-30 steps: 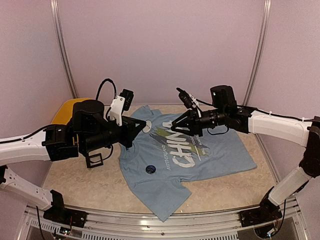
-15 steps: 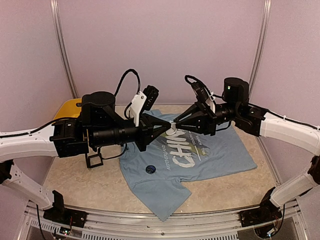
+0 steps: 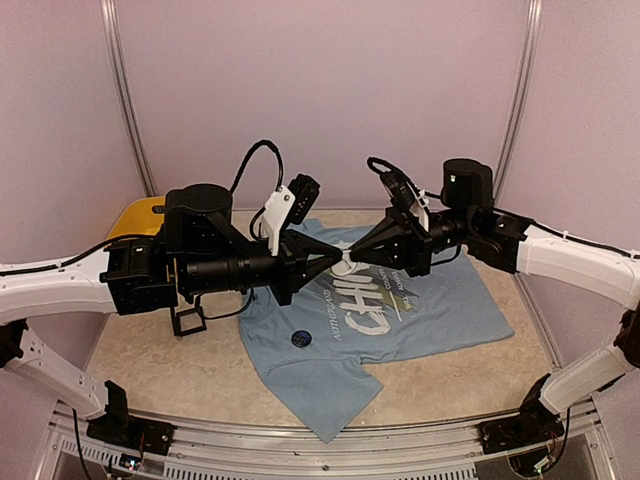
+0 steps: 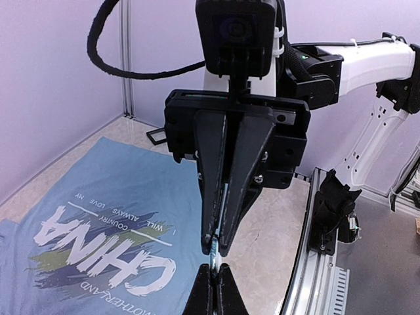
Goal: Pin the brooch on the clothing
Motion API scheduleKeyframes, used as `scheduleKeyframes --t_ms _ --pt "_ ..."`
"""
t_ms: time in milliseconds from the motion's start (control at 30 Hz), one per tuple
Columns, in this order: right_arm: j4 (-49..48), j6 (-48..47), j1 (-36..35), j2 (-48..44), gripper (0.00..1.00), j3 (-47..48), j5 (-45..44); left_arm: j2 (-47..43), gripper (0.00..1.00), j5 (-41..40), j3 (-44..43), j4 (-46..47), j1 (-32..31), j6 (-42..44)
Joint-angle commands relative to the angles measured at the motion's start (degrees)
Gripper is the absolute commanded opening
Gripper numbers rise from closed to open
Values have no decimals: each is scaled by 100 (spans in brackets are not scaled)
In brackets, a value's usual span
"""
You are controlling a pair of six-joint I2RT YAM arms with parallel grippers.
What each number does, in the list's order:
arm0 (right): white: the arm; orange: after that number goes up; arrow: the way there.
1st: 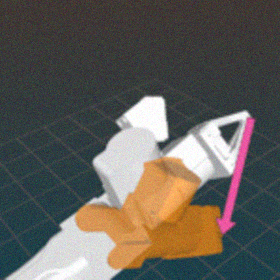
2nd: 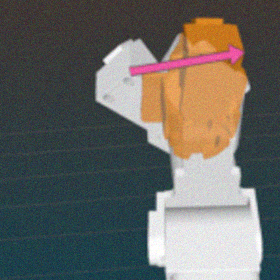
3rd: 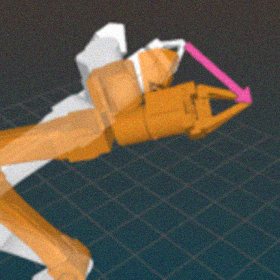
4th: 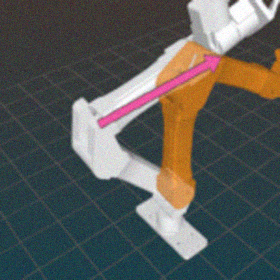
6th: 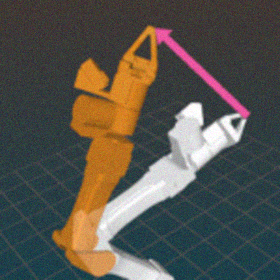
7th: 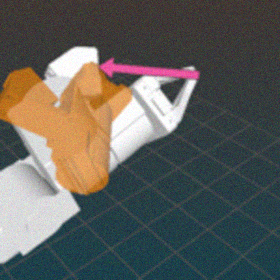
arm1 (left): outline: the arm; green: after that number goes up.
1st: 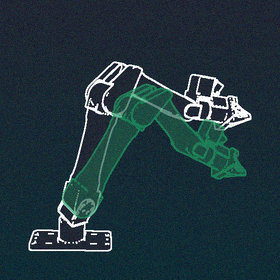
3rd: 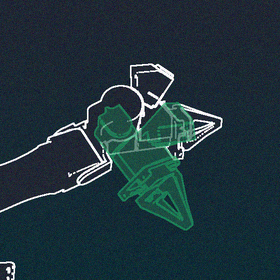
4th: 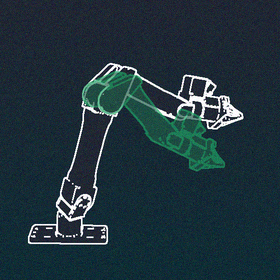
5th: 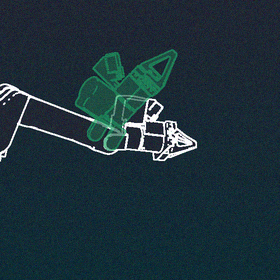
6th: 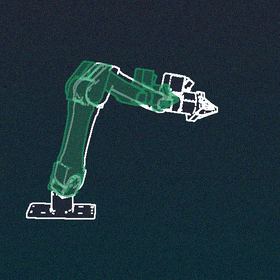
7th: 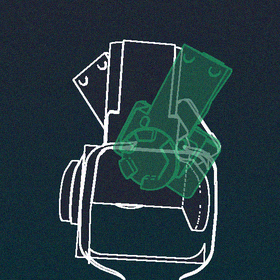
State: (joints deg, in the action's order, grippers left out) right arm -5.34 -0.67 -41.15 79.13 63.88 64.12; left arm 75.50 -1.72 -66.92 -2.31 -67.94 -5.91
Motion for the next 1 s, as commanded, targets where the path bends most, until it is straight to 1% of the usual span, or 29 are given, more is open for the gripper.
scheduleKeyframes --t_ms 0,100,233,333,400,500,600,667,733,767,800,967 --pt "290 -136 -75 183 3 28 70 -70 0 99 -70 147 -53 90" --pt "332 -157 -79 214 0 36 99 -79 0 66 -35 171 -55 95" --pt "323 -162 -79 233 0 45 127 -89 0 60 1 187 -55 98" --pt "363 -177 -81 268 4 60 111 -106 0 47 16 187 -55 98" --pt "367 -171 -84 286 4 62 92 -111 0 57 12 187 -53 99" --pt "370 -170 -94 281 1 58 65 -131 0 58 29 187 -53 98" --pt "360 -194 -93 253 0 45 49 -128 0 49 36 187 -57 90" --pt "360 -206 -88 256 4 29 42 -132 0 33 30 189 -53 99" --pt "379 -189 -87 267 6 33 41 -137 0 26 37 191 -54 107" --pt "377 -181 -87 273 4 33 45 -140 0 27 38 187 -53 108" --pt "384 -175 -104 278 0 42 47 -148 0 30 38 187 -52 108" --pt "381 -246 -140 248 0 46 96 -146 0 28 36 188 -58 100"
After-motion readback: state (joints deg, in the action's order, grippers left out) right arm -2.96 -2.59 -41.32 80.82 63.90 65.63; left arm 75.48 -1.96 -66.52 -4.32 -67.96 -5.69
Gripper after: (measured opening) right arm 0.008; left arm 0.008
